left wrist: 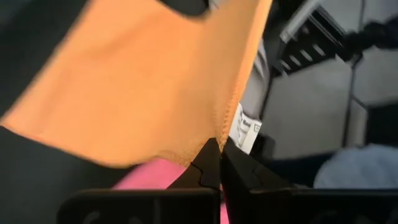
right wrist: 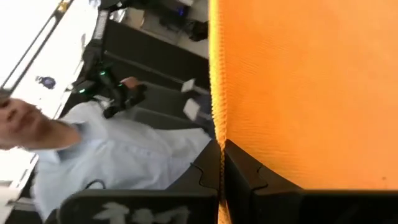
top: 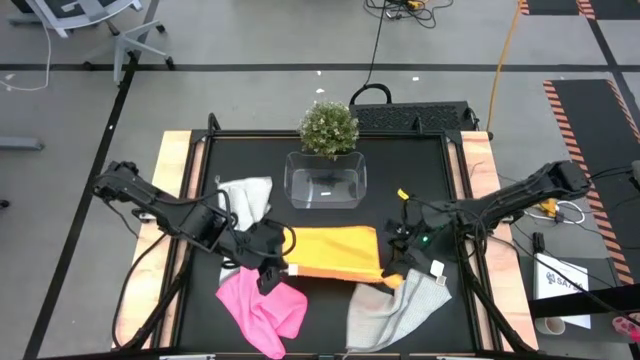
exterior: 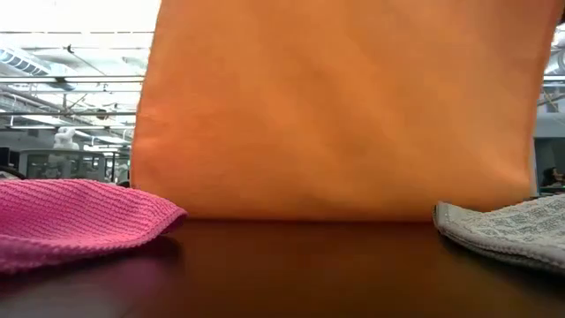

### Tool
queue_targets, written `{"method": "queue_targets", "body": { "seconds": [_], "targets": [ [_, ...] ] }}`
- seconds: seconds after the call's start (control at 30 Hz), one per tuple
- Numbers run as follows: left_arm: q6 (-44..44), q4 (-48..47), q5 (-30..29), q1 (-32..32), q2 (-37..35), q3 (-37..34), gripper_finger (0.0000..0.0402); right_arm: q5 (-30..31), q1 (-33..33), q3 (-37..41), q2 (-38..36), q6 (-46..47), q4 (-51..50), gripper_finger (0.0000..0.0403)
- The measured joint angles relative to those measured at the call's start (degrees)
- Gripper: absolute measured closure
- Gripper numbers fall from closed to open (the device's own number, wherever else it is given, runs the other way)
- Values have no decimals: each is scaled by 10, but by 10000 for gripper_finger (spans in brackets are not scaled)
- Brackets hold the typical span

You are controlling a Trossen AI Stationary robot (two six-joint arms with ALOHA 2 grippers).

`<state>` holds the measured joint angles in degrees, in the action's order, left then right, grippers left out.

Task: Fold microfiber towels
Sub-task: Fold the orange microfiber towel on the table

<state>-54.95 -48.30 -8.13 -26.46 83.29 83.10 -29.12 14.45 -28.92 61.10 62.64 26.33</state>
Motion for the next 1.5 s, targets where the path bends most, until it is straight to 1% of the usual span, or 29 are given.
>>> {"method": "queue_targets", "body": {
  "seconds": [0.07, 0.13, 0.23, 0.3, 0.4, 0.5, 0.57, 0.67, 0.8, 1.0, 1.2, 1.27, 1.33, 1.4, 1.5],
  "targets": [
    [8, -2, -34, 4, 0, -10, 400, 11, 0, 17, 0, -6, 1, 403],
    [7, -23, -65, 10, 0, -26, 400, 33, 0, 28, 0, -20, -3, 403],
    [-19, -46, -87, 26, 0, -61, 401, 75, -7, 36, 0, -50, -17, 403],
    [-34, -31, -82, 38, 0, -96, 400, 92, -10, 37, 0, -71, -22, 403],
    [-50, 28, -48, 52, 0, -159, 400, 113, -16, 37, 0, -103, -44, 403],
    [-70, 86, -39, 61, 0, -215, 400, 142, -22, 37, 0, -132, -85, 403],
    [-84, 113, -36, 65, 0, -242, 400, 172, -25, 37, 0, -149, -125, 403],
    [-94, 151, -16, 67, 0, -268, 400, 203, -25, 37, 2, -170, -175, 403],
    [-103, 165, 9, 65, 0, -275, 400, 204, -25, 37, 20, -186, -184, 403],
    [-120, 184, 79, 64, 0, -274, 400, 213, -24, 37, 68, -203, -148, 403],
    [-138, 183, 150, 60, 0, -260, 400, 191, -12, 37, 130, -203, -77, 403],
    [-148, 183, 173, 57, 0, -253, 400, 171, -9, 37, 146, -203, -55, 403],
    [-154, 185, 198, 54, 0, -244, 400, 166, -7, 37, 155, -200, -38, 403],
    [-149, 184, 208, 53, 0, -235, 400, 165, -7, 37, 155, -202, -38, 403],
    [-125, 172, 173, 56, 0, -229, 400, 171, -14, 37, 154, -217, -41, 403]
  ]
}}
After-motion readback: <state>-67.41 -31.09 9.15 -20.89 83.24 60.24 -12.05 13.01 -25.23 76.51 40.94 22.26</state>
